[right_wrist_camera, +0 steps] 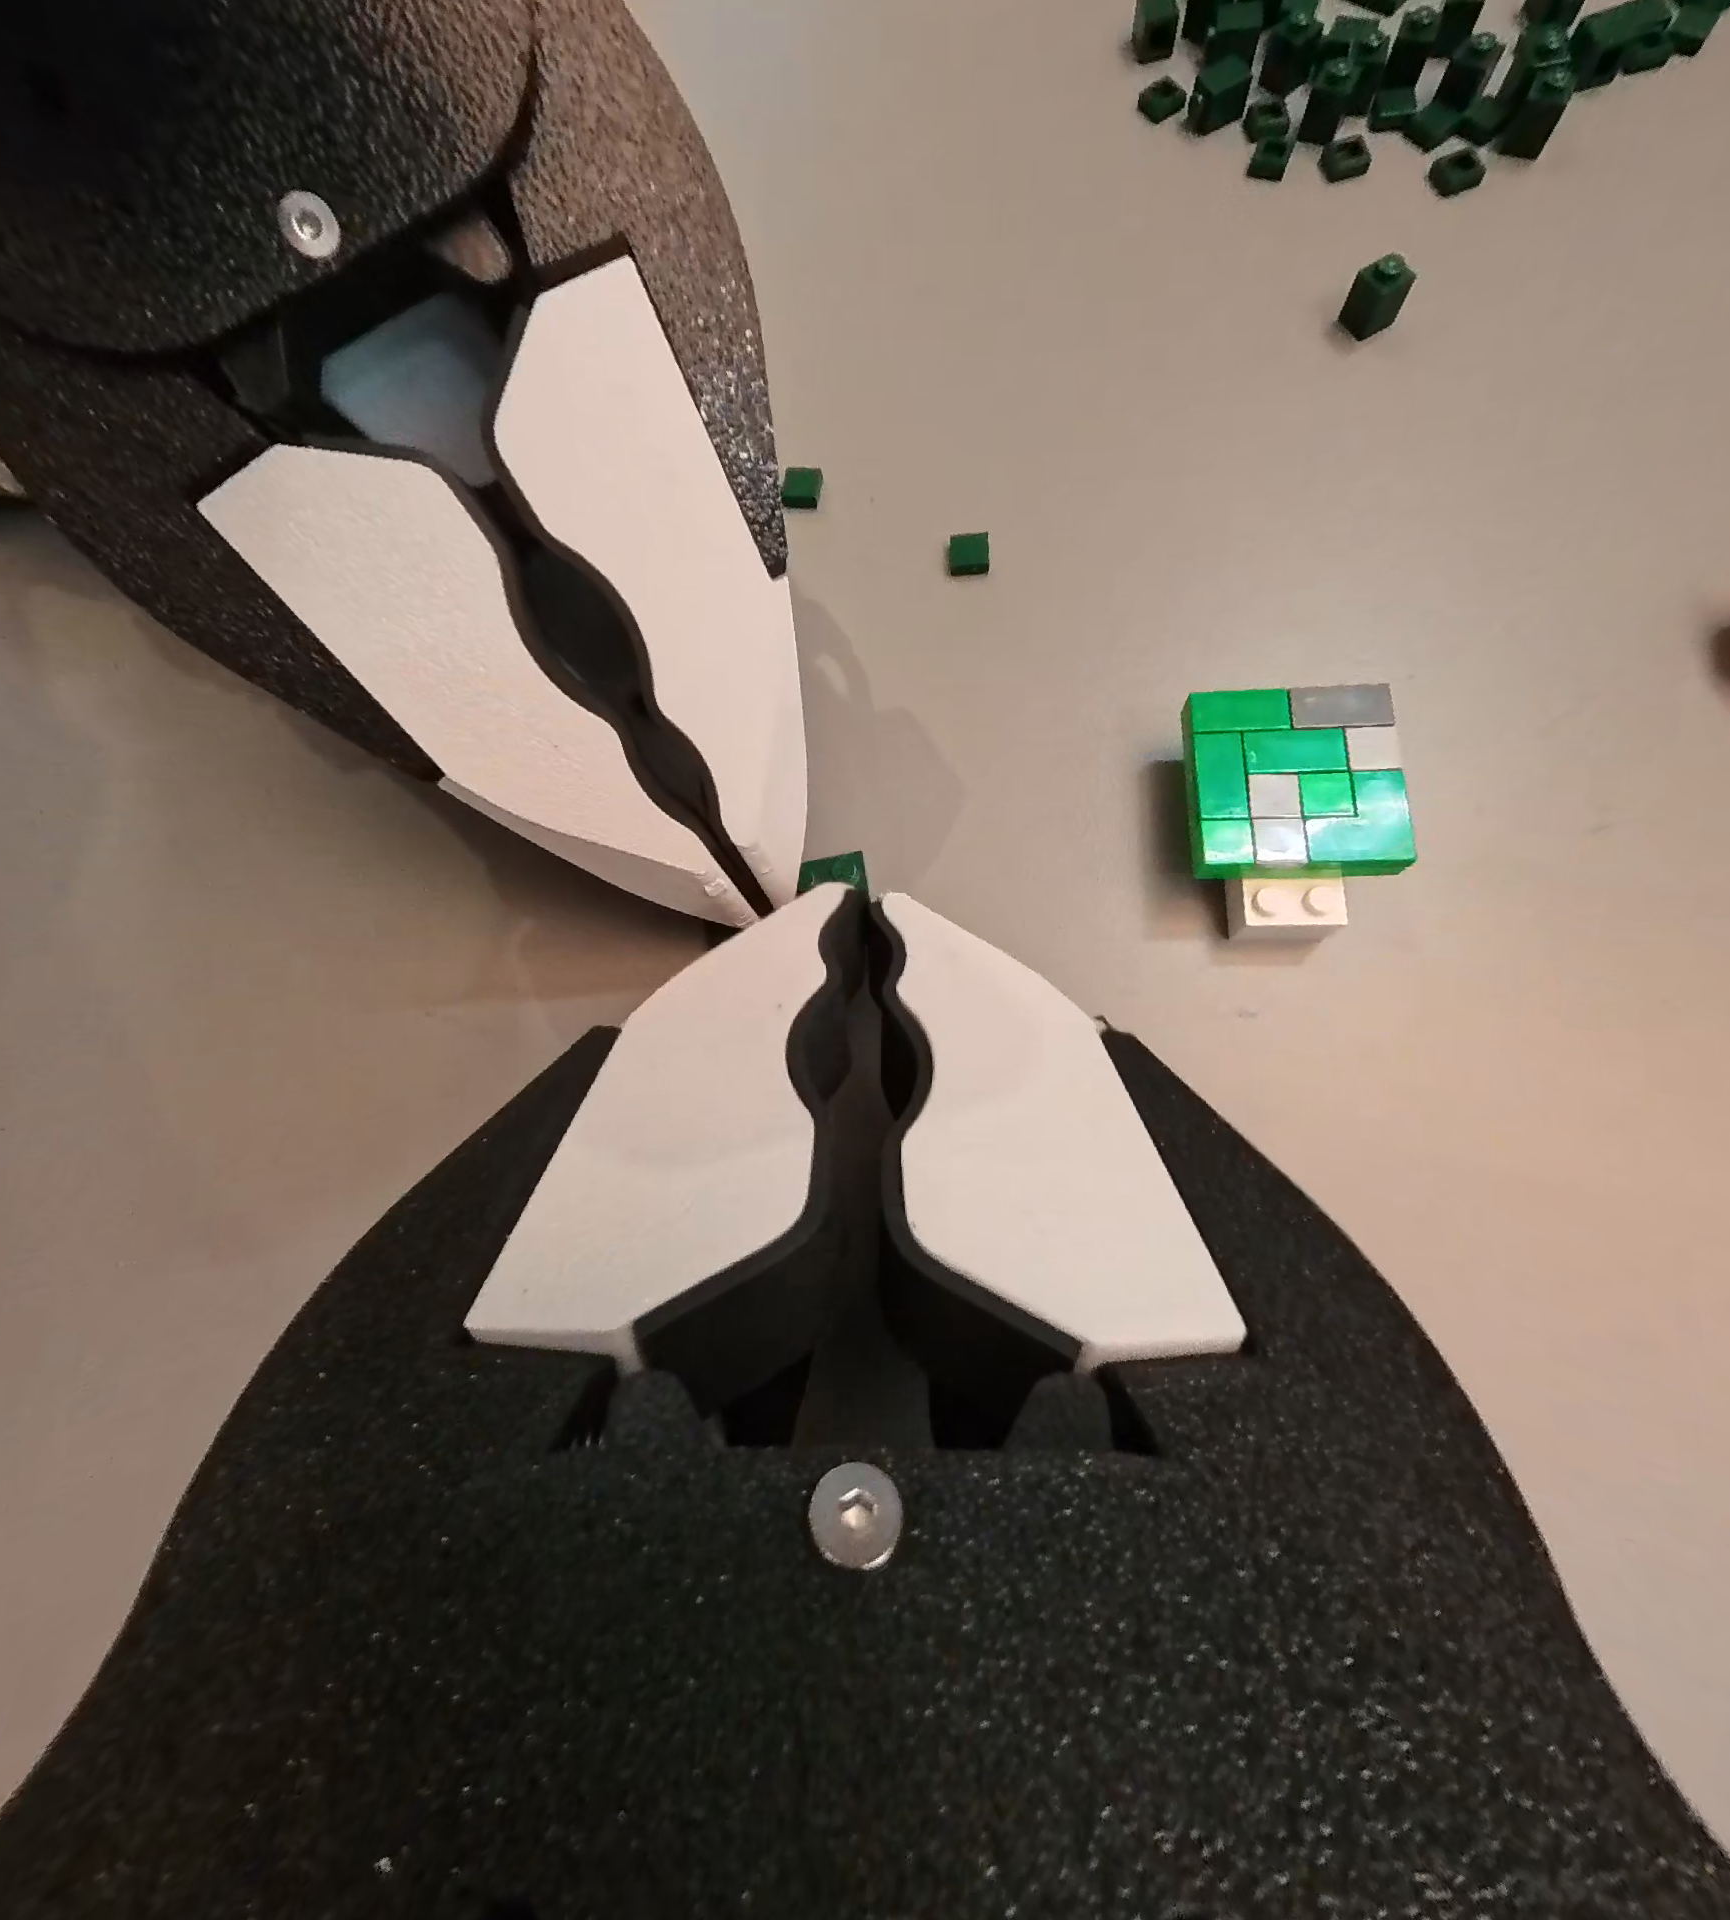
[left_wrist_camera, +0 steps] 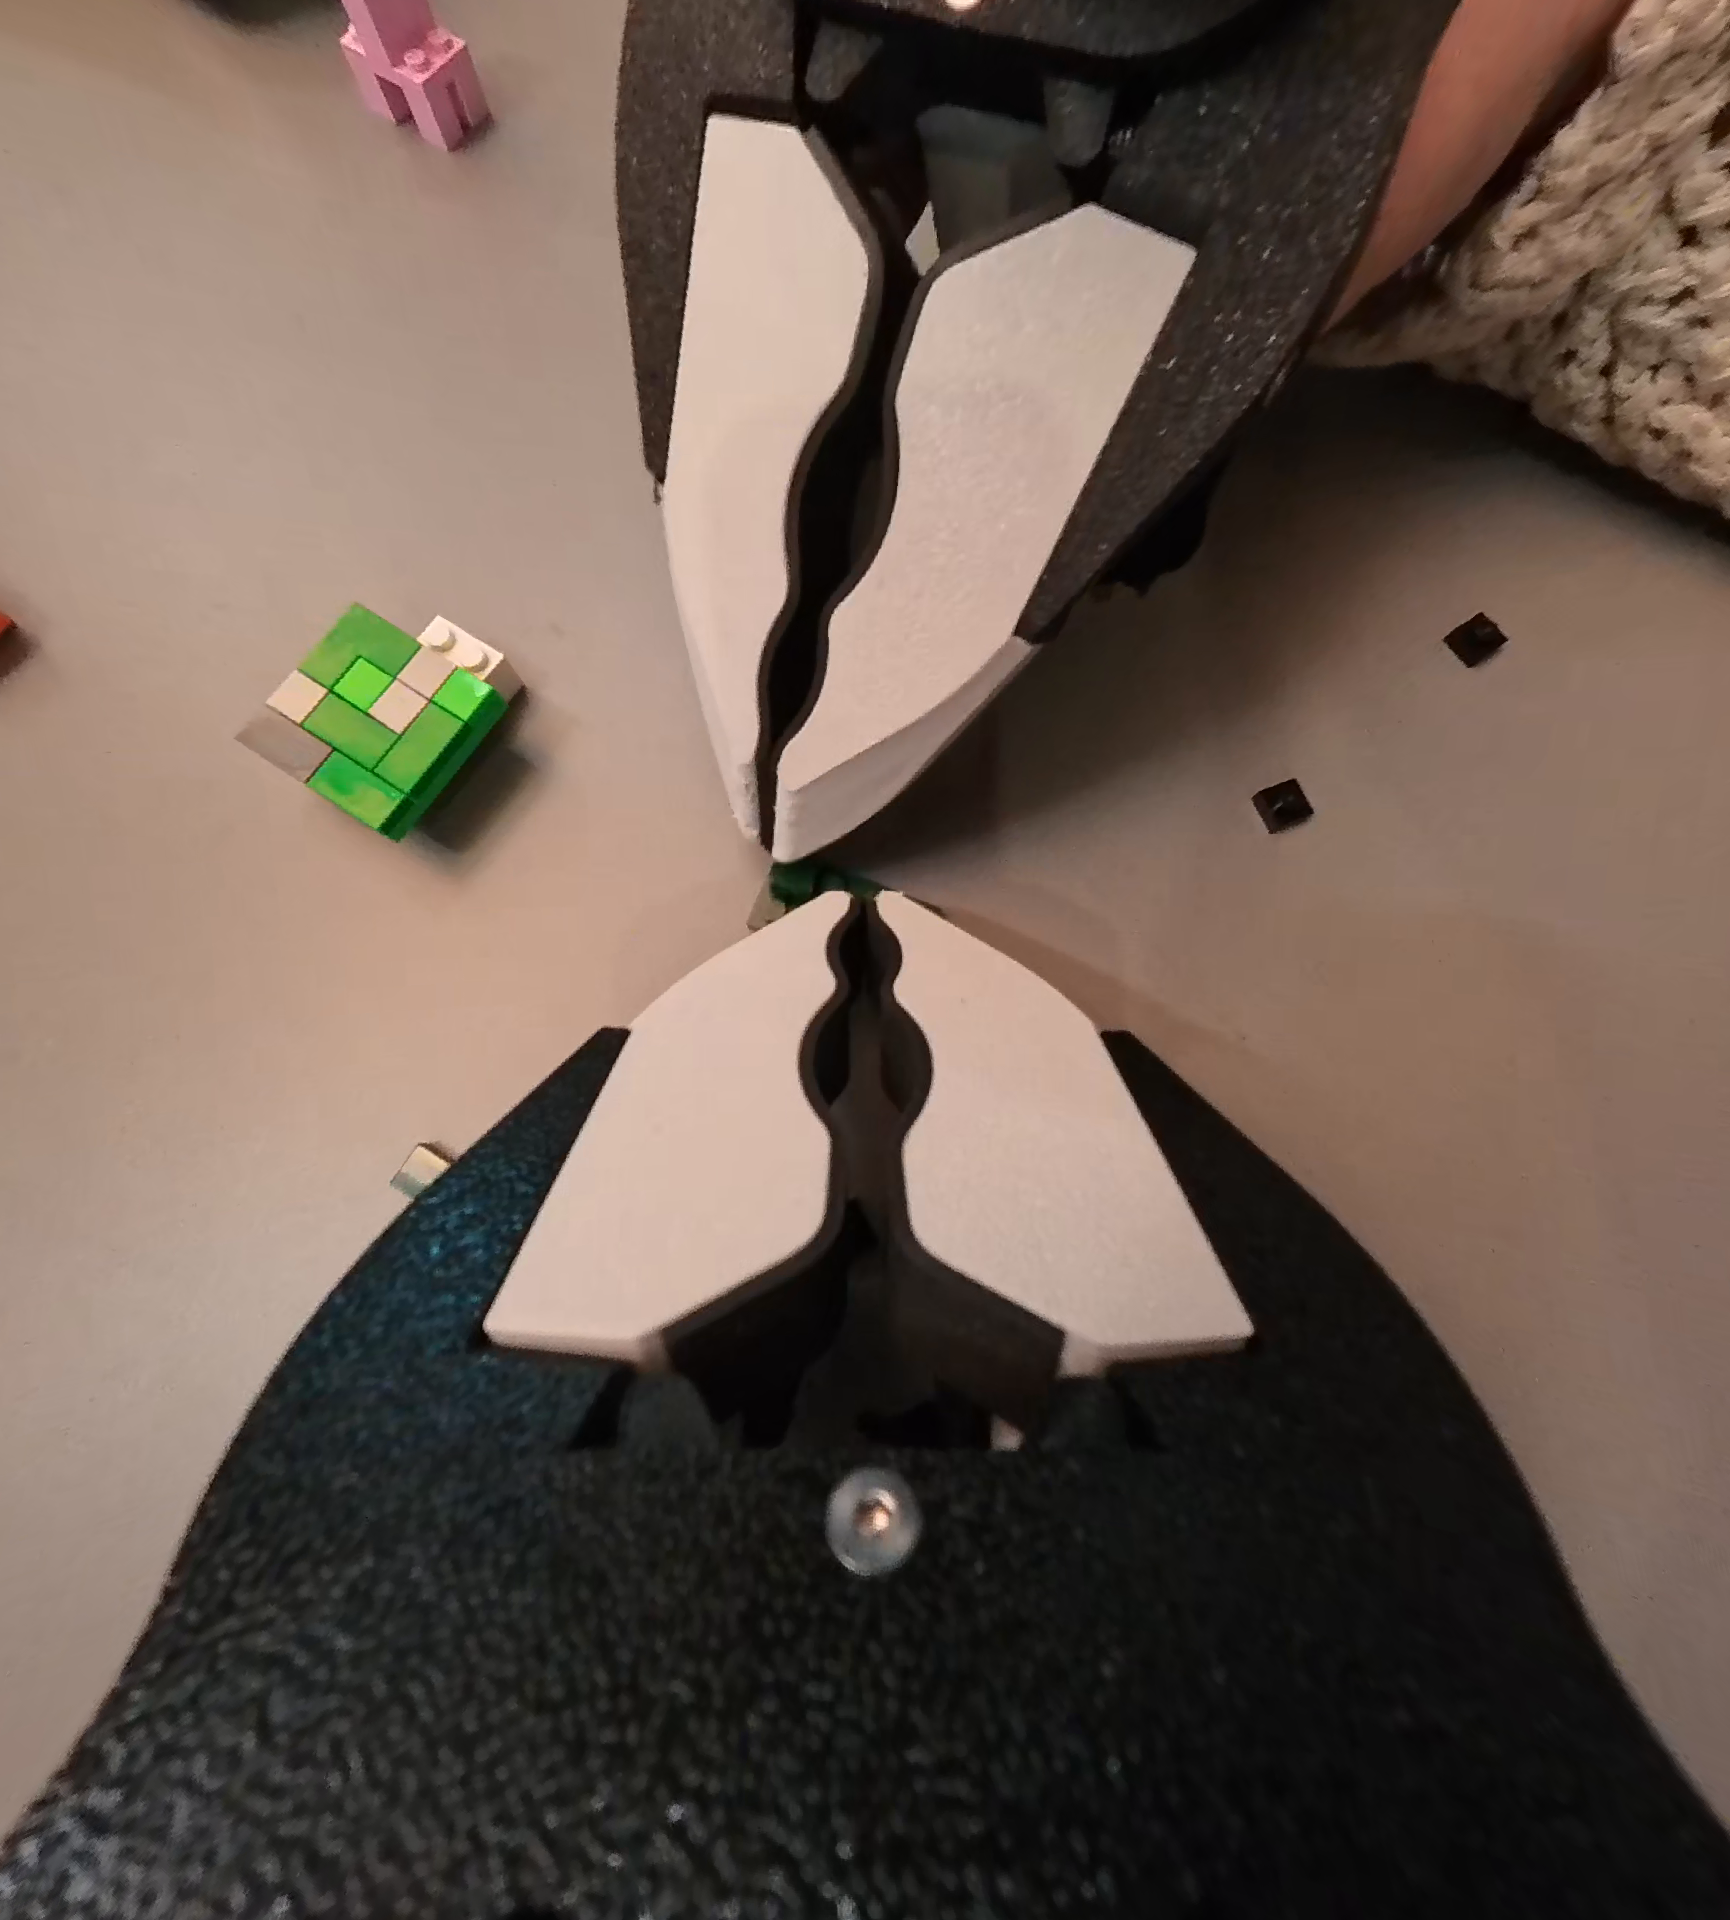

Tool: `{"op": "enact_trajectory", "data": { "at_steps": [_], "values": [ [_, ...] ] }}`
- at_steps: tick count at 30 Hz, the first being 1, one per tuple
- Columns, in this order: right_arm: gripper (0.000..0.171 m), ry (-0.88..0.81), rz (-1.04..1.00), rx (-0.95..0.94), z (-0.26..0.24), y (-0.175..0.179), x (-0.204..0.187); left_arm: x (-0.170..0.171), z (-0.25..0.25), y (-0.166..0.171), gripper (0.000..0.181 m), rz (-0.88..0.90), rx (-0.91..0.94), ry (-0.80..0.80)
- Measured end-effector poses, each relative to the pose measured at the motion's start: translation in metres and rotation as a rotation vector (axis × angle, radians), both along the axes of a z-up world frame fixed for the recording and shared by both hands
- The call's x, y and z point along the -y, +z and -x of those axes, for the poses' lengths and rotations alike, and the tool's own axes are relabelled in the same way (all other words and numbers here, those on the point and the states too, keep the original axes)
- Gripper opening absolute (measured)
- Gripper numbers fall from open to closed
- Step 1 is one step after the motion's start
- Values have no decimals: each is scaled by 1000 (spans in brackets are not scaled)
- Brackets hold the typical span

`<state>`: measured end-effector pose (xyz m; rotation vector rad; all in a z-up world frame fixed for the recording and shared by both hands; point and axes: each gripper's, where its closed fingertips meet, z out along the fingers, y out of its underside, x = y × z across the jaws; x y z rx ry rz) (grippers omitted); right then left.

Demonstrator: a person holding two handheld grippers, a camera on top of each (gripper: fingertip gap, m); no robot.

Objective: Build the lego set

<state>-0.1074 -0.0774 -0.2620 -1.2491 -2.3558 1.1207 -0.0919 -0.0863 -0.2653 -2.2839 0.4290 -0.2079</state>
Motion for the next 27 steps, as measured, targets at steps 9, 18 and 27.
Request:
{"op": "enact_trajectory", "data": {
  "at_steps": [9,18,27],
  "values": [
    [0,31,-24,-65,1,6,4,0,0,0,0,-1,0,-1],
    [0,27,-61,-50,2,0,3,0,0,0,0,-2,-3,-1],
    [0,27,-56,-45,2,1,5,0,0,0,0,-2,-1,-1]
  ]
}}
